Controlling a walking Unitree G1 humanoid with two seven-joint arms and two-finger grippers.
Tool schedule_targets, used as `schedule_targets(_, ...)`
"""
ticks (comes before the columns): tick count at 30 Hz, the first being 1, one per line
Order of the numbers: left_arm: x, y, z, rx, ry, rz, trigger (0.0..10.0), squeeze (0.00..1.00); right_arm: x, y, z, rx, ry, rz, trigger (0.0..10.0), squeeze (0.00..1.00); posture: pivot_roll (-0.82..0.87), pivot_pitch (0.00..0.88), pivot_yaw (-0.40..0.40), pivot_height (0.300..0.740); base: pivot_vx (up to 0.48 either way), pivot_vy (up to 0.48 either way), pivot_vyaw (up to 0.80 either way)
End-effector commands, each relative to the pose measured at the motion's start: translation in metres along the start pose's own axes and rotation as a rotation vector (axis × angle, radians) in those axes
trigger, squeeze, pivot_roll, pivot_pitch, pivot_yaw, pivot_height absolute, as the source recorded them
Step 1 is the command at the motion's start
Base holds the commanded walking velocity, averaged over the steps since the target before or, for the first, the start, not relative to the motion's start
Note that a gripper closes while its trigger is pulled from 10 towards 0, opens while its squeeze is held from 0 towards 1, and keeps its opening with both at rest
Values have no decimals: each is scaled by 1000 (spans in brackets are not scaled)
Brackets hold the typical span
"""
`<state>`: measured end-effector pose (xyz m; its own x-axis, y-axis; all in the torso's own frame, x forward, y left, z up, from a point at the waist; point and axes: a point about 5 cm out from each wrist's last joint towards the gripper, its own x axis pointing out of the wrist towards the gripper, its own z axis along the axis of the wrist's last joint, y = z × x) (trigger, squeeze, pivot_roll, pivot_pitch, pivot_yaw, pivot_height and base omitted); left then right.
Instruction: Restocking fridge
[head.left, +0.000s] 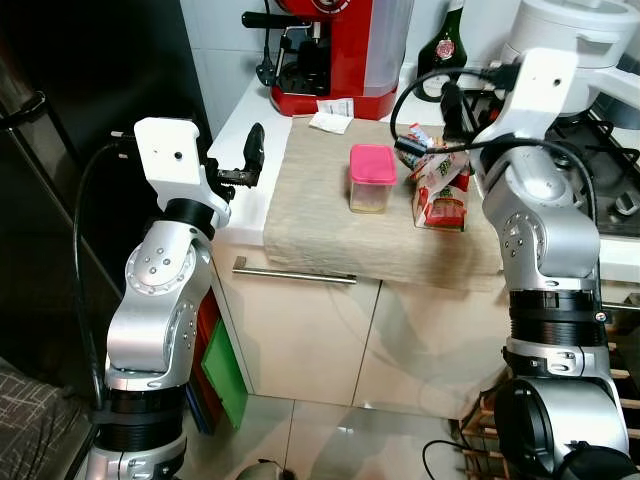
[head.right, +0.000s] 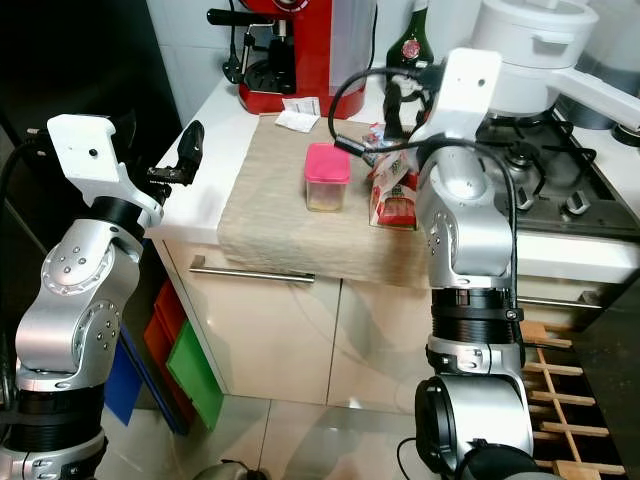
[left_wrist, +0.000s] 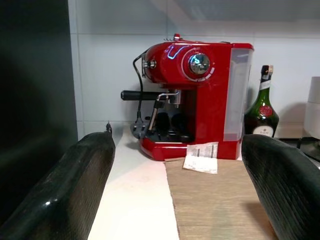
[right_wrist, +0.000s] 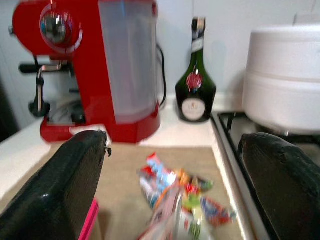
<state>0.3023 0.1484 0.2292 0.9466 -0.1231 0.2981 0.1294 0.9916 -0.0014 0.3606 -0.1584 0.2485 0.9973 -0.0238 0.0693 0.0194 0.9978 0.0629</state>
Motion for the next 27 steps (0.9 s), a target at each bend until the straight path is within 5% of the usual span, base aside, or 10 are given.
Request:
schedule_targets(1,2,-1,1,1,1,-5,10000,0,-3,-1,-1,-10,21,-5,10000,0,16,0,23,740,0,0,0)
schedule_targets(23,6,-1,-1,7,6,-4,10000,0,-5,-5,-28,79,198,-28,10000,0,13,0,25,740,0,0,0)
schedule_targets(24,6,-1,-1,7,7,-4,10000,0,-5,-5,-28,90,200,-31,0,0,13,0,25,740,0,0,0)
schedule_targets(27,6,-1,-2,7,9,-5,10000,0,-6,-5,-30,110,210,-34,0,0,13,0,25,740,0,0,0)
